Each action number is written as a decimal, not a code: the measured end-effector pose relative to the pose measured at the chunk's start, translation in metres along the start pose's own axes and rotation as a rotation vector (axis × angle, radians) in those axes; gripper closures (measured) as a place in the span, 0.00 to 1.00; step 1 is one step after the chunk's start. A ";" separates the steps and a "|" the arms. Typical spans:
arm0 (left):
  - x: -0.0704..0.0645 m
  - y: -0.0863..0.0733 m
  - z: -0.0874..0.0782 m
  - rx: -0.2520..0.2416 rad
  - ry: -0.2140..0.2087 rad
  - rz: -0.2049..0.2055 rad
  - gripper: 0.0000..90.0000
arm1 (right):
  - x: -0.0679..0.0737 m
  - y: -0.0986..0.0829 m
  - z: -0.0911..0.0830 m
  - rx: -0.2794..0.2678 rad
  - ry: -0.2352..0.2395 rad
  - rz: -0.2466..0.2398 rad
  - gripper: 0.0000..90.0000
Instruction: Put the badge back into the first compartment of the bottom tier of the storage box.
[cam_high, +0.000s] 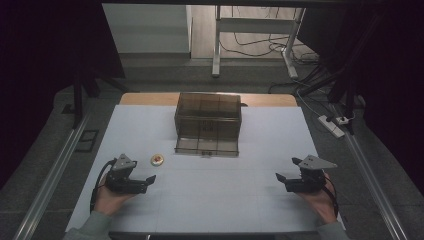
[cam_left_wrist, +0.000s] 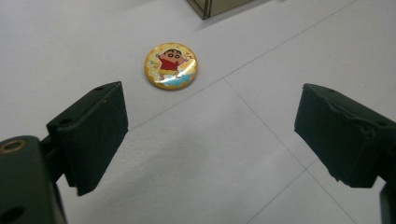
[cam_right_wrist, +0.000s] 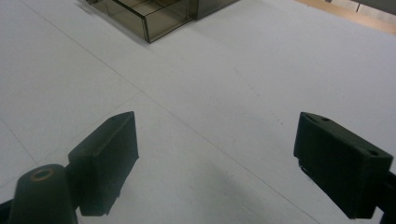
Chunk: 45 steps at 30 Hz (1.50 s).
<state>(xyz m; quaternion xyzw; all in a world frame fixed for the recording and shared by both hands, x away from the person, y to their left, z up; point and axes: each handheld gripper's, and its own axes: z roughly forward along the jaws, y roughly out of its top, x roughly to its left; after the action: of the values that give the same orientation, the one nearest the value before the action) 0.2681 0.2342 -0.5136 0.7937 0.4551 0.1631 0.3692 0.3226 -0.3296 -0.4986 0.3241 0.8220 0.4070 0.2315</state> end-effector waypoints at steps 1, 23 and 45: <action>0.001 0.000 0.000 0.000 -0.001 0.000 0.11 | 0.001 -0.001 0.000 -0.001 0.005 -0.007 0.16; 0.001 0.000 -0.003 -0.001 0.006 0.013 0.12 | 0.004 0.001 0.000 -0.009 0.034 -0.006 0.17; 0.003 0.026 -0.010 0.032 -0.008 0.063 0.12 | 0.005 0.002 0.001 0.006 0.035 -0.008 0.18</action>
<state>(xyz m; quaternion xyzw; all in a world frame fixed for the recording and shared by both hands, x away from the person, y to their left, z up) 0.2795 0.2334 -0.4881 0.8140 0.4311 0.1643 0.3529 0.3208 -0.3244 -0.4983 0.3145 0.8283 0.4094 0.2176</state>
